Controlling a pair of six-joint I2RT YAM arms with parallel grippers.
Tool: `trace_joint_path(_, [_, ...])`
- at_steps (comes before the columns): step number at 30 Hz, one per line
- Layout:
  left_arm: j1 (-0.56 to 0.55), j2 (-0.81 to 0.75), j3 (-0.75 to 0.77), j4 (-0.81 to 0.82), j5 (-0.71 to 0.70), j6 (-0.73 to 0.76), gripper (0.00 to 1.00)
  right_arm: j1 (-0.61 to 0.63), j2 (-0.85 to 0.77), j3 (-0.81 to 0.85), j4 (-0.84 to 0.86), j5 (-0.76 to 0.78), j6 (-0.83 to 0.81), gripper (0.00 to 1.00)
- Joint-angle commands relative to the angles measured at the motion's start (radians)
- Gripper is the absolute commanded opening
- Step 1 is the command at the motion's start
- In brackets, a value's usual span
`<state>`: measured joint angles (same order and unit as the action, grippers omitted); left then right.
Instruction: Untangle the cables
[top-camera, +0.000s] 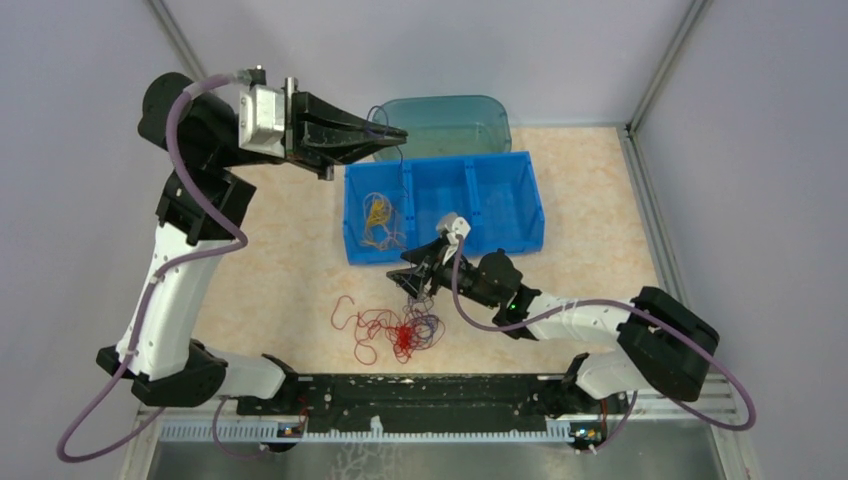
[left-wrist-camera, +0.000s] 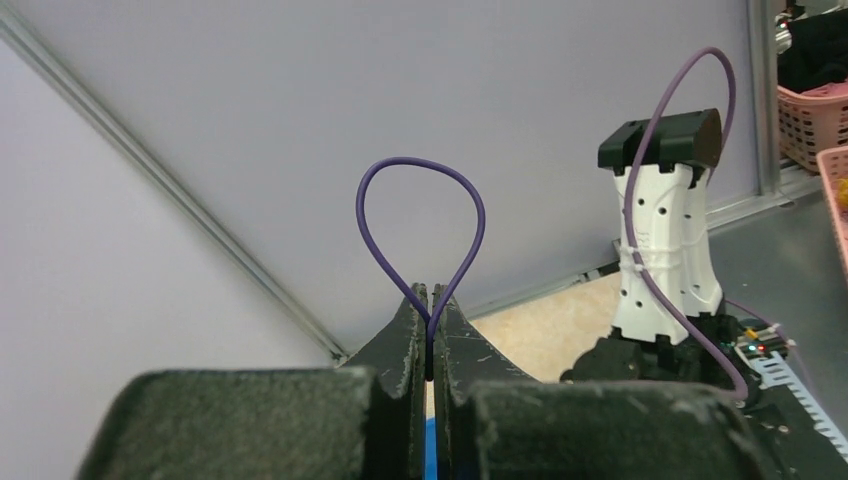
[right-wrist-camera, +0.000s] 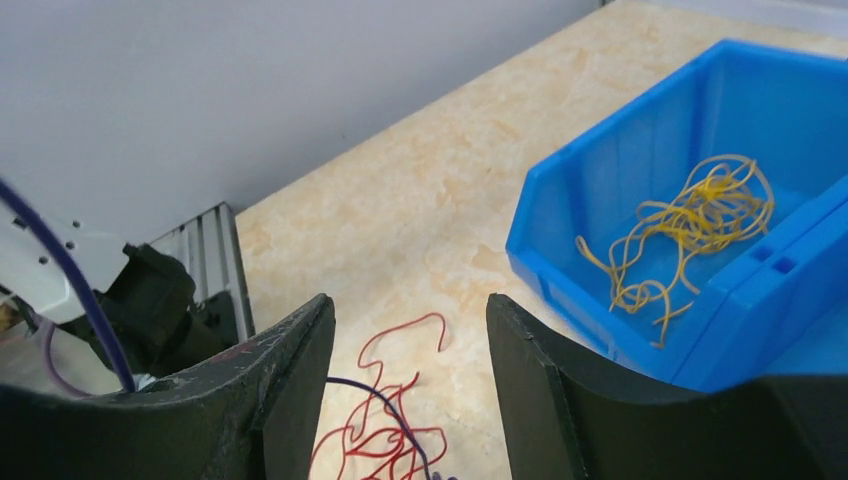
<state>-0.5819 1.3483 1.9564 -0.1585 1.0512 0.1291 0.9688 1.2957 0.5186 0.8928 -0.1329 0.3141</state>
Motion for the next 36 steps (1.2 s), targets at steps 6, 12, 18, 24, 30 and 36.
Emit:
trace_joint_path(6, [-0.001, 0.016, 0.135, 0.101, -0.092, 0.098, 0.00, 0.021, 0.052, 0.036, 0.075, -0.057, 0.022, 0.58])
trace_joint_path(12, [-0.001, 0.016, 0.176, 0.202, -0.173, 0.207, 0.00, 0.021, 0.030, 0.013, 0.043, -0.026, 0.017, 0.54])
trace_joint_path(18, [-0.001, 0.013, 0.191, 0.329, -0.234, 0.321, 0.00, 0.021, -0.007, 0.007, 0.005, 0.039, 0.002, 0.53])
trace_joint_path(24, [-0.001, 0.009, 0.205, 0.468, -0.312, 0.459, 0.00, 0.019, -0.037, 0.022, -0.063, 0.089, -0.030, 0.50])
trace_joint_path(30, [-0.002, 0.029, 0.291, 0.507, -0.337, 0.523, 0.00, 0.019, -0.037, -0.018, -0.078, 0.136, -0.022, 0.46])
trace_joint_path(36, [-0.001, 0.064, 0.401, 0.504, -0.350, 0.535, 0.00, 0.020, -0.089, -0.095, -0.112, 0.199, -0.027, 0.46])
